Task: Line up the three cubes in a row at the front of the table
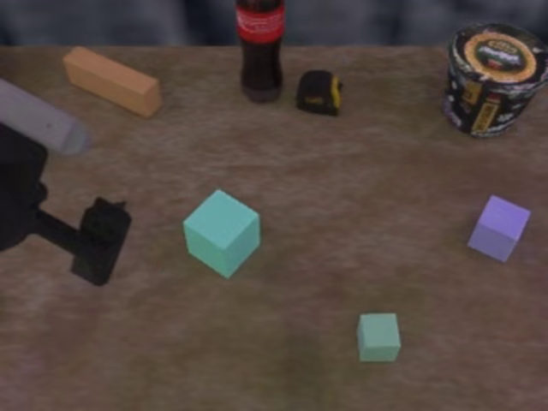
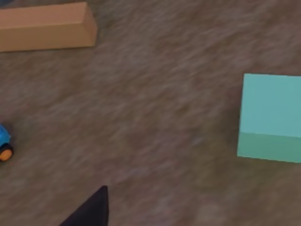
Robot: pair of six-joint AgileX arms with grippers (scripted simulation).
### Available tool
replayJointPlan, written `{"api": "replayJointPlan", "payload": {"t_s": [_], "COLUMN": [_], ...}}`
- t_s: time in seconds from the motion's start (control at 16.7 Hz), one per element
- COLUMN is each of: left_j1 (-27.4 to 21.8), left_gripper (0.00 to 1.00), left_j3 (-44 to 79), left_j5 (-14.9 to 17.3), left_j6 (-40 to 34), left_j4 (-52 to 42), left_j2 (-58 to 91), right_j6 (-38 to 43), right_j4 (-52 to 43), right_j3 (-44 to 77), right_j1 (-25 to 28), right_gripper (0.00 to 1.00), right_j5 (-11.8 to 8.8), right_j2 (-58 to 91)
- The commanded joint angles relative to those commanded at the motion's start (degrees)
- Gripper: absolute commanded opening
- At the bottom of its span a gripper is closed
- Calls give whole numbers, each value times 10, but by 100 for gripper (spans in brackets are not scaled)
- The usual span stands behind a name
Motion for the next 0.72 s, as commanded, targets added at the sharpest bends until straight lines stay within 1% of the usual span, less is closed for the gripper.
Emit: {"api": "replayJointPlan", "payload": {"t_s": [0.18, 0.36, 0.54, 0.72], "left_j1": [74, 136, 182, 208], "left_gripper": [100, 100, 100, 100], "left_j3": [-152, -274, -362, -412], "left_j5": [0, 3, 6, 8], "left_j6": [-42, -77, -105, -121], "left_j4": [90, 173, 241, 285], "left_j2": [-176, -316, -427, -495], "right_j6": [-67, -123, -165, -190], "right_j4": [-86, -155, -206, -235], "right_j3": [123, 228, 310, 362], "right_j1": [13, 24, 31, 34], "right_gripper": [100, 100, 100, 100], "right_j5": [-1, -1, -1, -1], "right_j2": [173, 318, 426, 488]}}
